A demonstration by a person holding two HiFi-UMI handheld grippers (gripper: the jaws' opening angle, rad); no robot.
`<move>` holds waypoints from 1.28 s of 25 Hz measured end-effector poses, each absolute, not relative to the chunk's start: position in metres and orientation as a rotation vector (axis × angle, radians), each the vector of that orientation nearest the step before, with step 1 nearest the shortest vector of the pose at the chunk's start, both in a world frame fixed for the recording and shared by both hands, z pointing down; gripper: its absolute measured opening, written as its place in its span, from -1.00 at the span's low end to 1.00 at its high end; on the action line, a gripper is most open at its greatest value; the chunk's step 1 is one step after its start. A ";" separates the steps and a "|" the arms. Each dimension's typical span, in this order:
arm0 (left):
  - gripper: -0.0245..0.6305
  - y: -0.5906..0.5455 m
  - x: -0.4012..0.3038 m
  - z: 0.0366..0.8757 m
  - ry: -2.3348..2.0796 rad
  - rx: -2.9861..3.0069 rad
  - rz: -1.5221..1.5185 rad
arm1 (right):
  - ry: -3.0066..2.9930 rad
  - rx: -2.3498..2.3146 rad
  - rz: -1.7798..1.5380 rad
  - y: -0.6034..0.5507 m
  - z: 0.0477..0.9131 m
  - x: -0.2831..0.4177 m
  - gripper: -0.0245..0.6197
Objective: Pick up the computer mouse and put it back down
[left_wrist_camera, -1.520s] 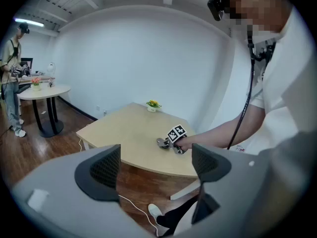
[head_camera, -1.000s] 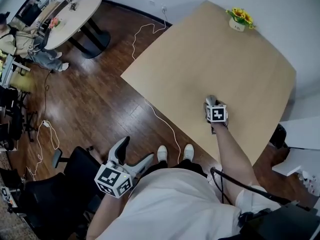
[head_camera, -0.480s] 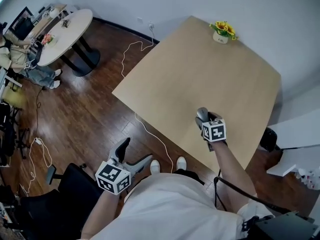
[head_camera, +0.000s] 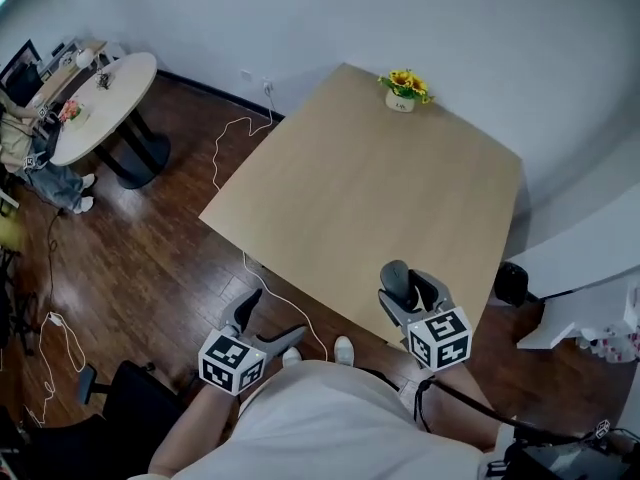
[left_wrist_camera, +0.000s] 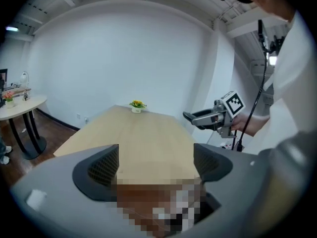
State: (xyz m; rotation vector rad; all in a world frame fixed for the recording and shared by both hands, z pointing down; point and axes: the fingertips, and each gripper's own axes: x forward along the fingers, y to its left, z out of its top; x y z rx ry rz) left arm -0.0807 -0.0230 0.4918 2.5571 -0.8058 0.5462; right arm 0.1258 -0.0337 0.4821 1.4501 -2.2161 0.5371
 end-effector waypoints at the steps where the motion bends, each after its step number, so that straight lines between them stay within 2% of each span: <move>1: 0.45 -0.023 -0.078 0.492 -0.806 2.560 0.544 | -2.219 1.456 0.528 -0.028 0.477 0.126 0.00; 9: 0.47 -0.024 -0.068 0.478 -0.761 2.564 0.410 | -2.218 1.509 0.531 -0.012 0.466 0.130 0.00; 20: 0.46 -0.015 -0.089 0.477 -0.806 2.554 0.418 | -2.214 1.491 0.520 -0.037 0.474 0.133 0.00; 25: 0.46 -0.018 -0.102 0.478 -0.908 2.510 0.410 | -2.141 1.492 0.544 -0.077 0.523 0.154 0.00; 32: 0.46 -0.007 -0.116 0.478 -1.015 2.436 0.420 | -2.013 1.491 0.656 -0.139 0.638 0.178 0.00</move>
